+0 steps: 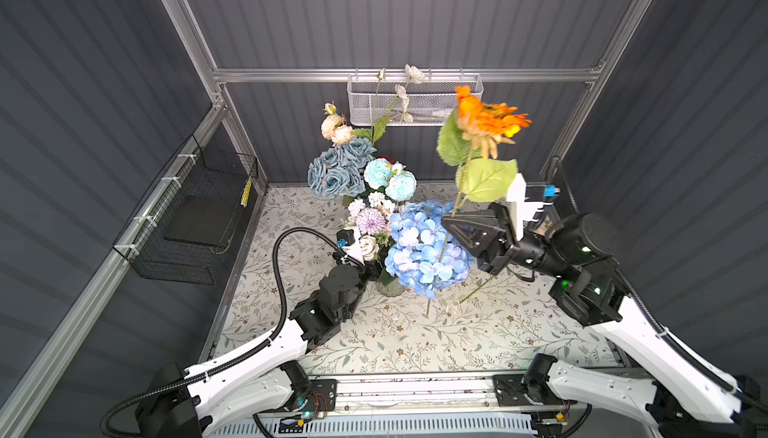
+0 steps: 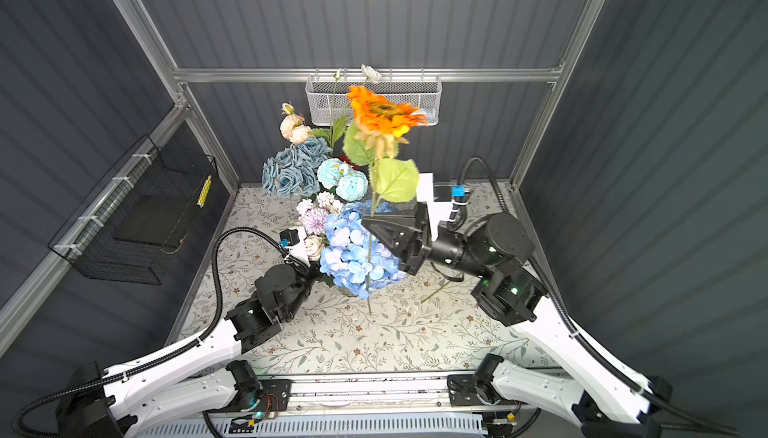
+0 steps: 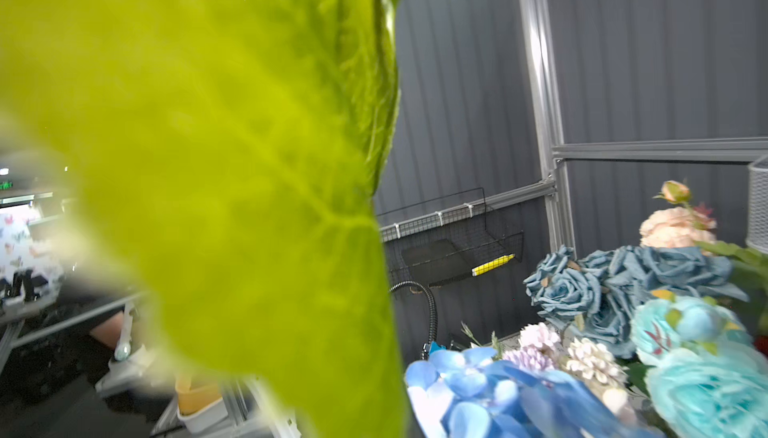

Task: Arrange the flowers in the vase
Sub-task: 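Carry the sunflower over the clear vase held by the left gripper, then lower the sunflower stem into the clear vase with the right gripper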

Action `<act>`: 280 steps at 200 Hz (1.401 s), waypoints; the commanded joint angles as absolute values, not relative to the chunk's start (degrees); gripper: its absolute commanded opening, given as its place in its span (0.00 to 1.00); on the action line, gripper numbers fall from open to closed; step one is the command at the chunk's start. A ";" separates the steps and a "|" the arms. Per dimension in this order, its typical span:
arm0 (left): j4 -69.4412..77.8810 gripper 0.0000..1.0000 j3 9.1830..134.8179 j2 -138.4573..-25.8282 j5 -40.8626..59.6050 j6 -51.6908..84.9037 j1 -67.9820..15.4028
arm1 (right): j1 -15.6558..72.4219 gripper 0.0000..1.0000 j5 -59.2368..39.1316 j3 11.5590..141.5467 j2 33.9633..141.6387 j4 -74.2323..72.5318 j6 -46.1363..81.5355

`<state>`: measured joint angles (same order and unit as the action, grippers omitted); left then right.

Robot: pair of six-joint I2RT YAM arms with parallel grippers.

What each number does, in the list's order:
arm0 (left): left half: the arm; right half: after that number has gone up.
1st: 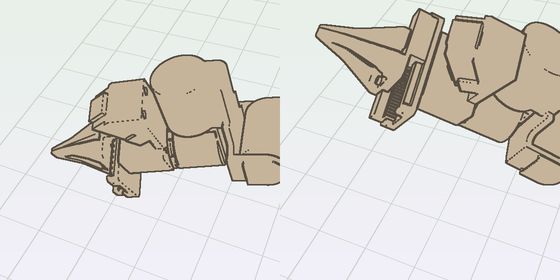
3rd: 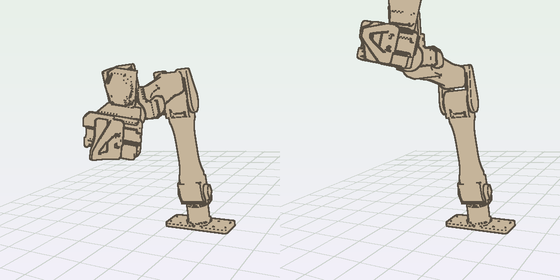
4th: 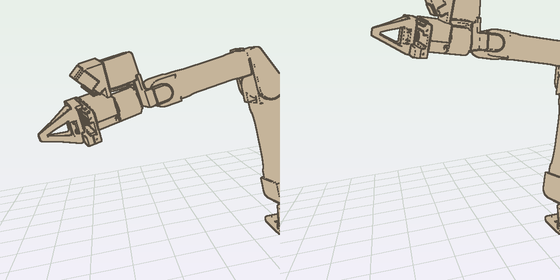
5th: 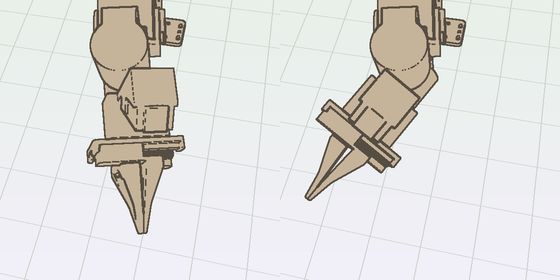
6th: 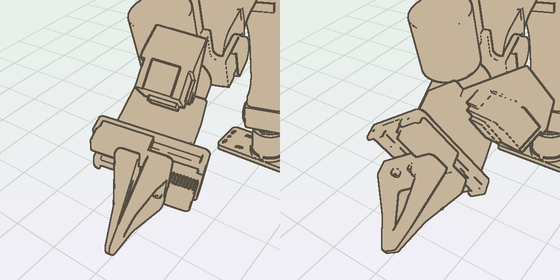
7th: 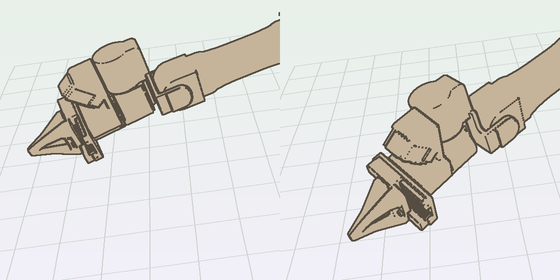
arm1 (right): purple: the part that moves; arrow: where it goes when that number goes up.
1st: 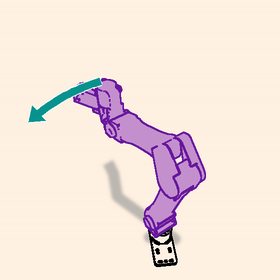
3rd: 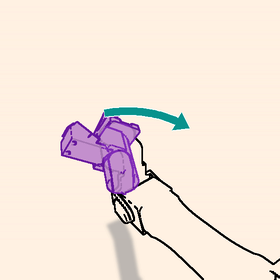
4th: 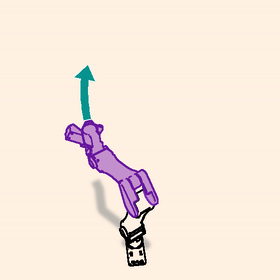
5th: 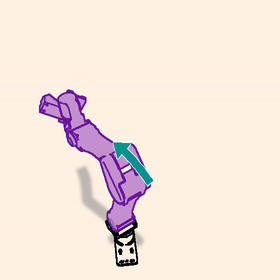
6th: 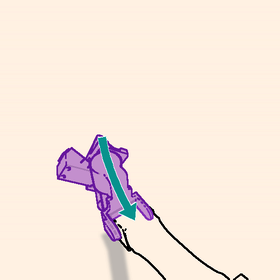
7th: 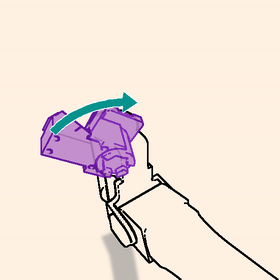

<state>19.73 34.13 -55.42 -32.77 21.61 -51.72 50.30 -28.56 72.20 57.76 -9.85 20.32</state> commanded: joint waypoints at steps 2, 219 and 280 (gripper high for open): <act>19.18 1.00 36.13 -54.89 -31.74 21.07 -51.48 | 53.94 0.00 -25.67 75.71 59.86 -9.88 12.52; 15.12 0.99 35.49 -50.78 -29.22 19.49 -51.50 | 72.25 0.00 -2.17 73.40 68.34 -17.73 -11.09; 15.91 0.99 36.47 -52.55 -29.15 17.34 -51.50 | 72.27 0.00 3.86 71.51 72.98 -28.85 -20.04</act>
<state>15.29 34.46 -51.79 -29.89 19.51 -51.70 72.05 0.75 71.77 72.20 -21.08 -14.94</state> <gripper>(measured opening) 0.994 0.055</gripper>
